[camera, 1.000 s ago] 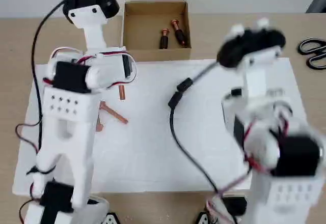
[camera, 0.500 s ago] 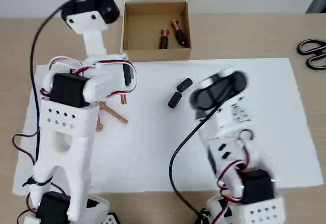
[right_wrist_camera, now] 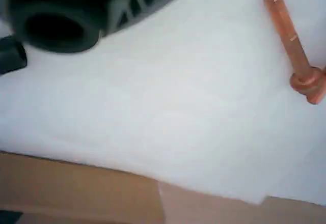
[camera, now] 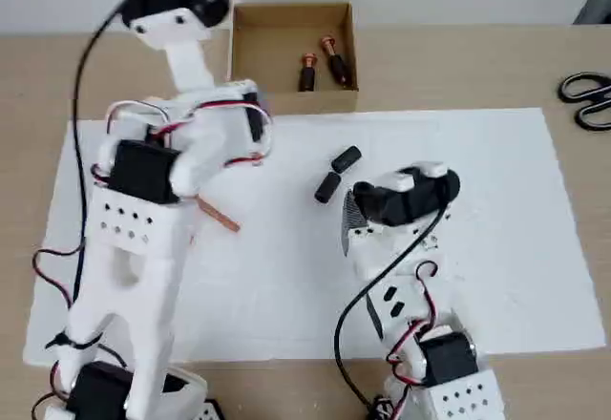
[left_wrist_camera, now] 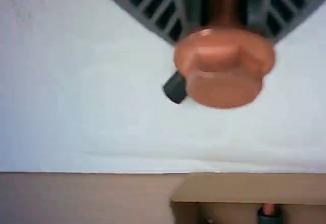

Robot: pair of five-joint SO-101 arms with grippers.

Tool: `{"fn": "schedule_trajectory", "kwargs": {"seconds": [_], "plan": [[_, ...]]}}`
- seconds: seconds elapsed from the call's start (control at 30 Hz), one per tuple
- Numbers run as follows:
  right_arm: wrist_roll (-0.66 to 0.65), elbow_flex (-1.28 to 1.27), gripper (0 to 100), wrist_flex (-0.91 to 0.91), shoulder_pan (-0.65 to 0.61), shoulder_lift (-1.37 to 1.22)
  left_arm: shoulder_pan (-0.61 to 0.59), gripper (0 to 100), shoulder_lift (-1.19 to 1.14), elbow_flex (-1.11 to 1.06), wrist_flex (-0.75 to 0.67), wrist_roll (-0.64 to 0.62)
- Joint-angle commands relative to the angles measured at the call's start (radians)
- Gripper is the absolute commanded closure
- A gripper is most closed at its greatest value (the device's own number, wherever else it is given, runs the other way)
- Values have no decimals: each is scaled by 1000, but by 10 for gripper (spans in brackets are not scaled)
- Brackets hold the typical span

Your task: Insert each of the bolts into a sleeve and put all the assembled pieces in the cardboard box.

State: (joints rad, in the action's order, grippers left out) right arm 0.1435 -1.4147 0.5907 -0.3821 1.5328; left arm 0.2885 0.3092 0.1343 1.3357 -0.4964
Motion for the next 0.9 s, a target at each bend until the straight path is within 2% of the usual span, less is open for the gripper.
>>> {"fn": "schedule_trajectory", "kwargs": {"seconds": [0.0, 0.1, 0.2, 0.37, 0.67, 0.87], "plan": [[8, -52, 995, -35, -76, 117, 107, 994, 120, 5, -37, -6], [8, -97, 995, -35, -134, 205, 155, 994, 150, 4, -38, -5], [8, -130, 995, -44, -140, 251, 153, 994, 149, -10, -54, -6], [8, -186, 995, -102, -142, 262, 158, 994, 158, -176, -224, -5], [8, -199, 995, -96, -143, 262, 160, 994, 160, -486, -542, -5], [8, -233, 995, -102, -143, 262, 163, 994, 278, -581, -591, -5]]}}
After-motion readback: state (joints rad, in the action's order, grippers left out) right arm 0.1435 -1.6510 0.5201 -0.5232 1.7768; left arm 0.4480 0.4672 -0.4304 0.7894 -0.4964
